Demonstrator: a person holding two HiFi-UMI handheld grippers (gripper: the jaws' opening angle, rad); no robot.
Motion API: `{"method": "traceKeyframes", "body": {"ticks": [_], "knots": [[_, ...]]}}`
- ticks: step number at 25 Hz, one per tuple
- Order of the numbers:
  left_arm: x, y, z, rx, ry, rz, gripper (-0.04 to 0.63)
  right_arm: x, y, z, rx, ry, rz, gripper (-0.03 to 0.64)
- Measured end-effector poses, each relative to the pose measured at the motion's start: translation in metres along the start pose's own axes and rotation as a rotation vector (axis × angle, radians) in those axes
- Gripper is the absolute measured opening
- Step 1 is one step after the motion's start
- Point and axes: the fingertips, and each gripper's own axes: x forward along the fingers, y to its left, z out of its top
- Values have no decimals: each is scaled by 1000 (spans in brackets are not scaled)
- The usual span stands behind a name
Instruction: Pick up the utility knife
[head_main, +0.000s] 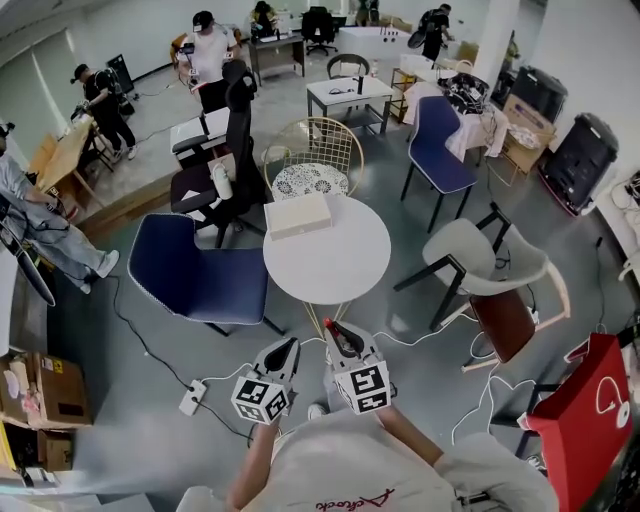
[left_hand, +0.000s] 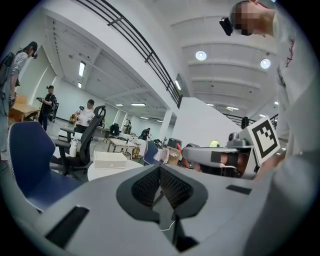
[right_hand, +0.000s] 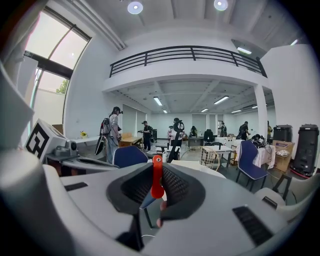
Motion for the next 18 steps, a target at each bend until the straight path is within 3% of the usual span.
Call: {"method": "traceKeyframes", "body": {"ticks": [18], "knots": [[-15, -40, -14, 8, -9, -32, 12, -49, 4, -16, 4, -3, -31, 64]]}}
